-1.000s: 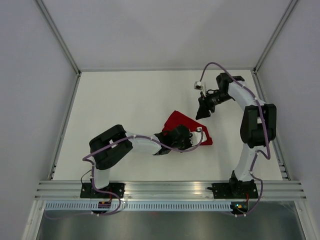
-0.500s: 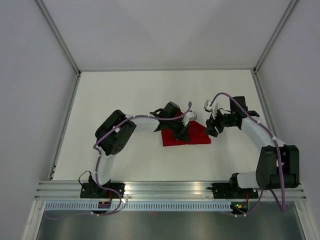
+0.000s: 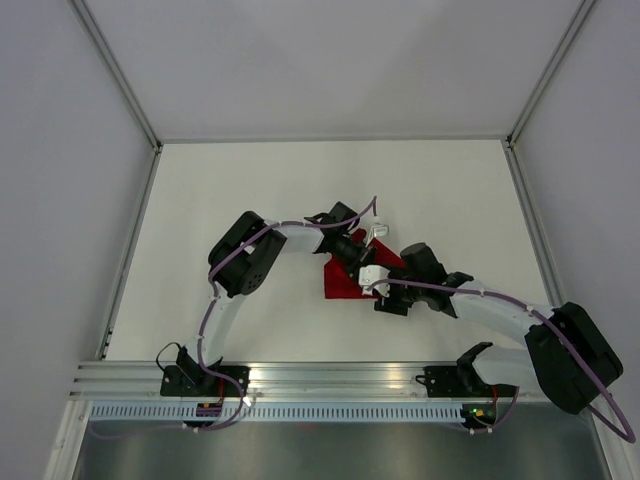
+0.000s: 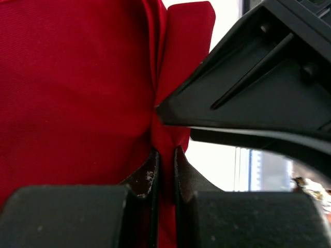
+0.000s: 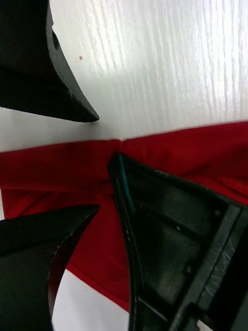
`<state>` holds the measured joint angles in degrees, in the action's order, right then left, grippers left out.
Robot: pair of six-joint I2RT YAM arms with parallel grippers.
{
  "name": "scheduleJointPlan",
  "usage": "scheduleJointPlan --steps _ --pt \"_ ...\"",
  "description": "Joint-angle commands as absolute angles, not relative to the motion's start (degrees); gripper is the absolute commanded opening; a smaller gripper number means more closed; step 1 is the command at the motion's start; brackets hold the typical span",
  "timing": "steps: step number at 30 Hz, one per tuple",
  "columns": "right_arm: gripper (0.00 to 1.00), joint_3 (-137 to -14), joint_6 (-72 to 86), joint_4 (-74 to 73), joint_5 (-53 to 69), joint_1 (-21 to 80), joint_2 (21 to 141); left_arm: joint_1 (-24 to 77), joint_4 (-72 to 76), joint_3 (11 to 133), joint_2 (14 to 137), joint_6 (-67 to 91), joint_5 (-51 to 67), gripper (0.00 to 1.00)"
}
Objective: Fold the napkin, place the utensils inside, and roll it up
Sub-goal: Roll the napkin at the center of the board.
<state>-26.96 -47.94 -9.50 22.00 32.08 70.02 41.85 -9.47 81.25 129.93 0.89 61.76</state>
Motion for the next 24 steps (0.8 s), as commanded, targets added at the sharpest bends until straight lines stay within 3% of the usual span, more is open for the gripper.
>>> scheduleJointPlan --steps 1,3,6,7,10,14,18,24 --pt "0.71 -26.98 -46.58 -0.88 14.59 34.36 72.58 42.1 -15.82 80.33 134.73 1.32 57.48 0.02" --pt "0.7 -27.07 -46.58 -0.53 14.33 34.98 74.08 42.19 -16.0 80.68 134.82 1.41 57.57 0.02" --pt "0.59 -27.51 -47.02 -1.49 13.97 35.68 75.67 42.01 -16.43 80.86 134.39 1.23 57.83 0.02" --pt "0.44 -28.29 -47.28 -2.28 14.06 35.77 76.63 41.92 -16.61 80.86 134.38 1.14 57.83 0.02" --pt "0.22 -29.61 -47.81 -5.79 14.68 35.77 77.95 41.57 -17.22 80.95 133.24 0.97 57.22 0.08" --pt "0.18 -31.99 -48.25 -13.15 16.17 35.77 79.1 40.35 -17.31 81.56 129.39 1.4 55.38 0.28" --pt "0.16 -36.2 -49.22 -20.38 19.15 35.51 82.17 39.46 -17.31 82.09 124.81 1.5 52.04 0.41" --pt "0.15 -43.22 -51.76 -30.84 24.86 32.61 87.35 38.06 -15.65 81.65 116.57 3.51 40.62 0.46"
